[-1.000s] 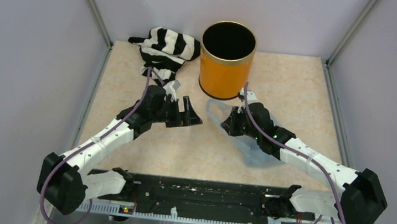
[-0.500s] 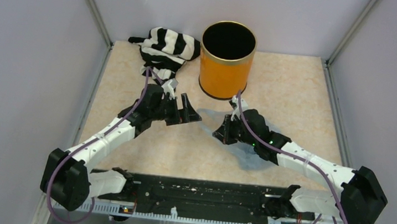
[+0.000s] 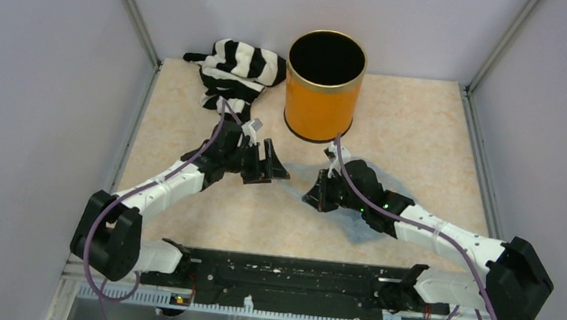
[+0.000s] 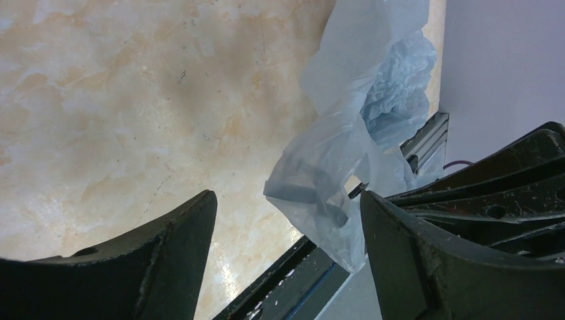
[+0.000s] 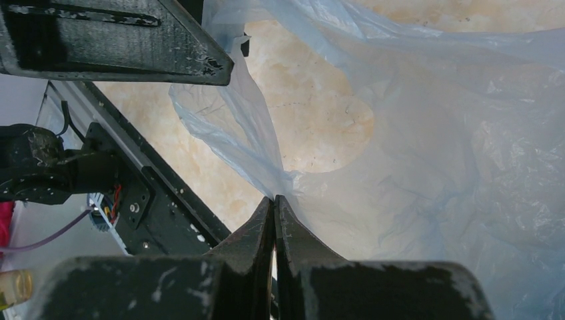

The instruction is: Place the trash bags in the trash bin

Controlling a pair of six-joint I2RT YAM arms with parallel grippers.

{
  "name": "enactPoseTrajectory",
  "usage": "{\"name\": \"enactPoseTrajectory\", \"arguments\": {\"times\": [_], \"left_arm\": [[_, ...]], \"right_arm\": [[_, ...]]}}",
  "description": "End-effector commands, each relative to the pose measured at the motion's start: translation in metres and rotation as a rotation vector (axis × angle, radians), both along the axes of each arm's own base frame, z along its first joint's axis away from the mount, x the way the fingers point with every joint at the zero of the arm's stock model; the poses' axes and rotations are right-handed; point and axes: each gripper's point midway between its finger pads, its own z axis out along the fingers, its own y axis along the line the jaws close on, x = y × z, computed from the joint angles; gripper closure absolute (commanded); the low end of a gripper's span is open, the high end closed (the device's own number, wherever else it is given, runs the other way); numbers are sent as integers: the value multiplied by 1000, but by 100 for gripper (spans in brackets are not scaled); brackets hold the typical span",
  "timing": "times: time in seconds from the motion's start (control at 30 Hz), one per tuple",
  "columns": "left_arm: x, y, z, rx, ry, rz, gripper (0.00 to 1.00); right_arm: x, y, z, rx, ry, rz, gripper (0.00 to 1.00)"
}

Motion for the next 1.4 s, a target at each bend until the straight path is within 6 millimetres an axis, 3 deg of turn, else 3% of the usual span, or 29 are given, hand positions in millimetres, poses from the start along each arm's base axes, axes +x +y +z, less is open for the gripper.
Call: {"name": "enactPoseTrajectory", "arguments": {"times": [0.0, 0.27, 0.4, 0.47, 0.63, 0.77, 0.97, 1.17, 1.37], "left_arm": [[10, -11, 15, -55, -56, -36, 18], [6, -20, 3, -101, 8, -71, 38], [12, -16, 1, -66, 1, -46, 66], [18, -3, -8, 37, -11, -6, 81], [22, 38, -24, 240, -45, 84, 94], [22, 61, -27, 324, -53, 135, 97], [25, 82, -23, 361, -68, 184, 97], [28, 93, -22, 377, -67, 202, 97], [29, 100, -23, 389, -56, 200, 97]], "right_arm": [[-6, 6, 11, 33, -24, 35, 100], [-15, 15, 12, 32, -21, 80, 100], [-22, 20, 7, 17, -1, 108, 100], [-23, 17, 5, 2, 7, 99, 99], [-17, -3, 6, -72, 8, 8, 50], [-8, -25, 16, -138, -11, -95, 35], [1, -67, 35, -194, -41, -251, 32], [21, -138, 19, -261, 17, -483, 32], [31, -182, 7, -245, 47, -647, 32]]}}
